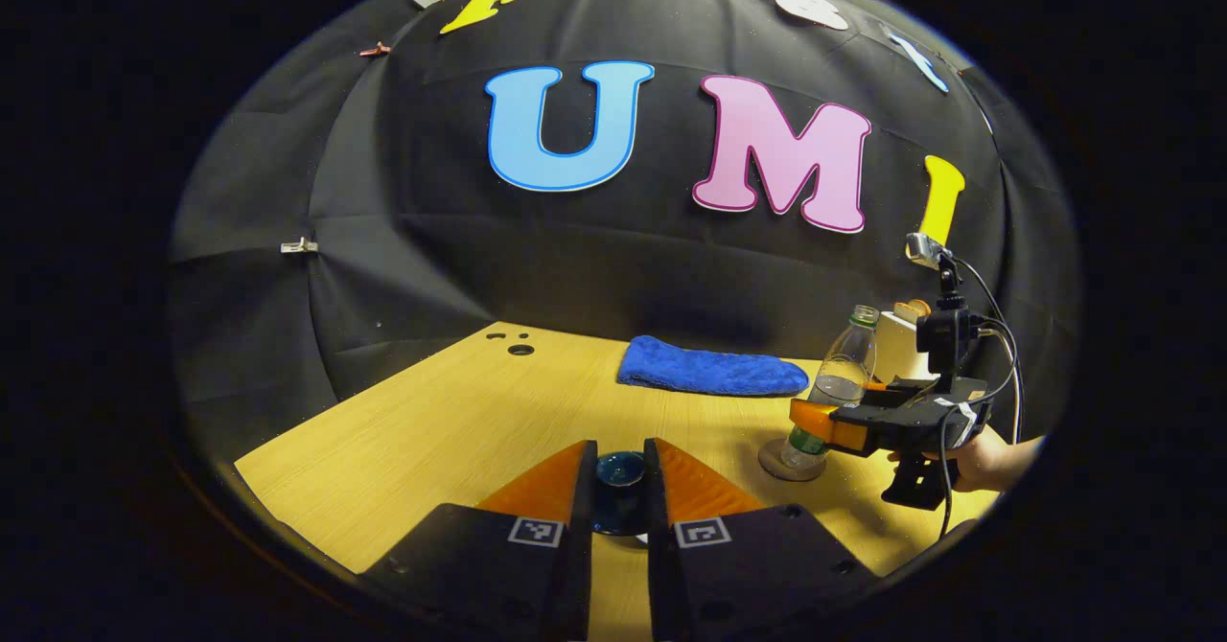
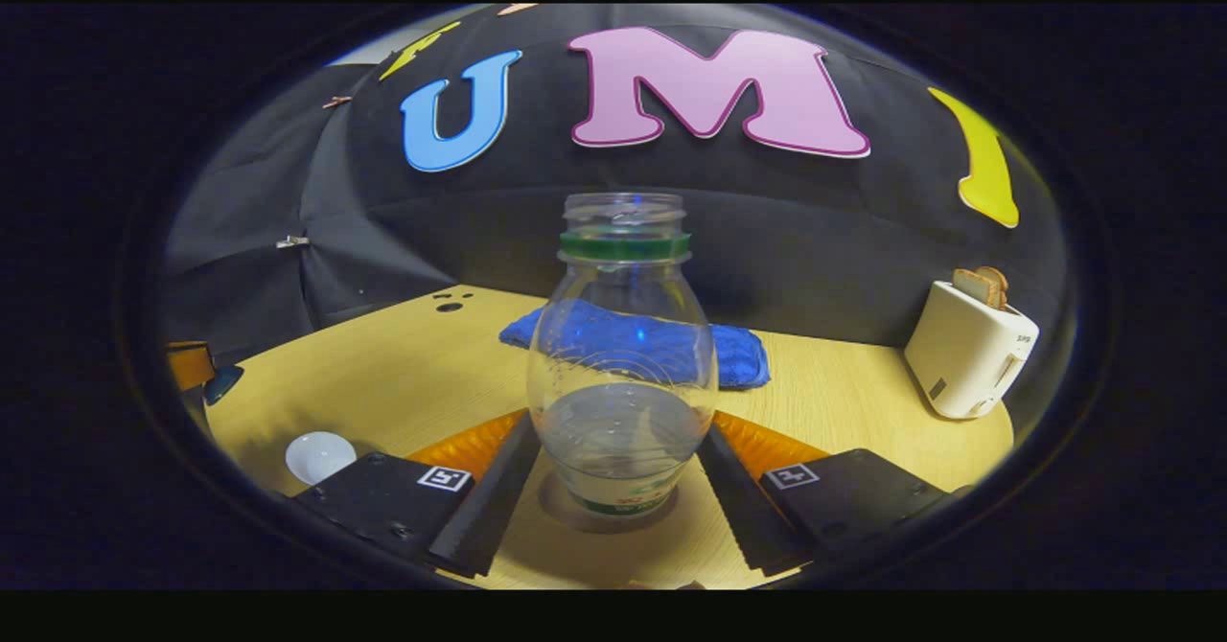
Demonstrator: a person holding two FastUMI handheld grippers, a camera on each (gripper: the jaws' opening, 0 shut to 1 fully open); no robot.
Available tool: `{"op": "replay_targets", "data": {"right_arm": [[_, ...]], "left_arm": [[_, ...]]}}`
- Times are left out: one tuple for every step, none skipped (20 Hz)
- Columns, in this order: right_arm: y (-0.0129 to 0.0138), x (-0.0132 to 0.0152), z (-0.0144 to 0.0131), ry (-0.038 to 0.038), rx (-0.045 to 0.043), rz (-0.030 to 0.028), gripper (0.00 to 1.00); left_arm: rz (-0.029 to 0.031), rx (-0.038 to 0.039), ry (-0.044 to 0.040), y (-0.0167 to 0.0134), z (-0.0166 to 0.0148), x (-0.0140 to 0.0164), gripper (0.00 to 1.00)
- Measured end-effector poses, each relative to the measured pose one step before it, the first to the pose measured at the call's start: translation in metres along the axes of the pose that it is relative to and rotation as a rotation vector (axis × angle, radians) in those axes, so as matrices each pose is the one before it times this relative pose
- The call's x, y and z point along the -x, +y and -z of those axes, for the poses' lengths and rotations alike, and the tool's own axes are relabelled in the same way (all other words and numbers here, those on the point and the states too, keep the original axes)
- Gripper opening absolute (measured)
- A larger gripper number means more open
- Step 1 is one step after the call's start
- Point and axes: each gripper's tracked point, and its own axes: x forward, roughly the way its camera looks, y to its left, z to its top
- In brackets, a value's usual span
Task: Open the teacup lid with one hand, grasp the water bottle and pour water into the teacup with the other hand; after pouring, place the water bottle on the coaster and then close the teacup lid.
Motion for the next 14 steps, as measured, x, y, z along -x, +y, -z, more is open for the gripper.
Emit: {"op": "replay_targets", "data": {"right_arm": [[-0.00196, 0.00216, 0.00291, 0.01289, -0.00107, 0.00673, 0.92], [-0.00380, 0.00298, 0.00343, 0.00509, -0.00627, 0.01841, 0.97], [-0.00116, 0.00357, 0.00188, -0.00134, -0.00959, 0.00461, 0.99], [0.00141, 0.00459, 0.00423, 0.00181, -0.00364, 0.00140, 0.97], [-0.00212, 0.00593, 0.00498, 0.00753, 0.00390, 0.00637, 0.97], [-0.00501, 0.00745, 0.00694, 0.01104, 0.00320, 0.01717, 0.99], [-0.00522, 0.00900, 0.00797, 0.01931, -0.01261, 0.02467, 0.98], [-0.00502, 0.00974, 0.00854, 0.01478, -0.02366, 0.02488, 0.99], [-0.00254, 0.00998, 0.00602, 0.01076, -0.01450, 0.01636, 0.99], [-0.00101, 0.00883, 0.00290, 0.00117, 0.00604, 0.01632, 0.97], [-0.00329, 0.01005, 0.00118, -0.00712, 0.01960, 0.02007, 0.99], [-0.00287, 0.00950, 0.00176, -0.00684, 0.02160, 0.01466, 0.99], [-0.00130, 0.00895, 0.00214, -0.00415, 0.01592, 0.00663, 0.96], [0.00166, 0.00883, 0.00260, -0.00147, 0.01058, -0.00565, 0.99]], "left_arm": [[0.00160, -0.00433, 0.00007, -0.00222, 0.00015, -0.00161, 0.28], [0.00130, -0.00857, -0.00521, -0.00139, -0.00138, -0.00175, 0.28], [0.00964, -0.00572, -0.00082, -0.00393, 0.00057, -0.00294, 0.28], [0.00861, -0.00511, 0.00780, -0.00352, 0.00247, -0.00321, 0.28], [0.00794, -0.00663, 0.00837, -0.00251, 0.00422, -0.00334, 0.28], [0.00782, -0.00742, 0.00643, -0.00286, 0.00301, -0.00345, 0.28], [0.00635, -0.00833, 0.00304, -0.00243, 0.00325, -0.00248, 0.28], [0.00599, -0.00828, 0.00358, -0.00322, 0.00372, -0.00302, 0.24], [0.00368, -0.00893, 0.00677, -0.00285, 0.00531, -0.00297, 0.24], [0.00214, -0.00929, 0.00200, -0.00277, 0.00456, -0.00261, 0.24], [0.00567, -0.00674, 0.00059, -0.00415, 0.00514, -0.00301, 0.24], [0.00718, -0.00683, 0.00242, -0.00475, 0.00469, -0.00215, 0.28], [0.00696, -0.00834, 0.00219, -0.00466, 0.00546, -0.00285, 0.24], [0.00766, -0.01045, 0.00066, -0.00431, 0.00384, -0.00249, 0.24]]}}
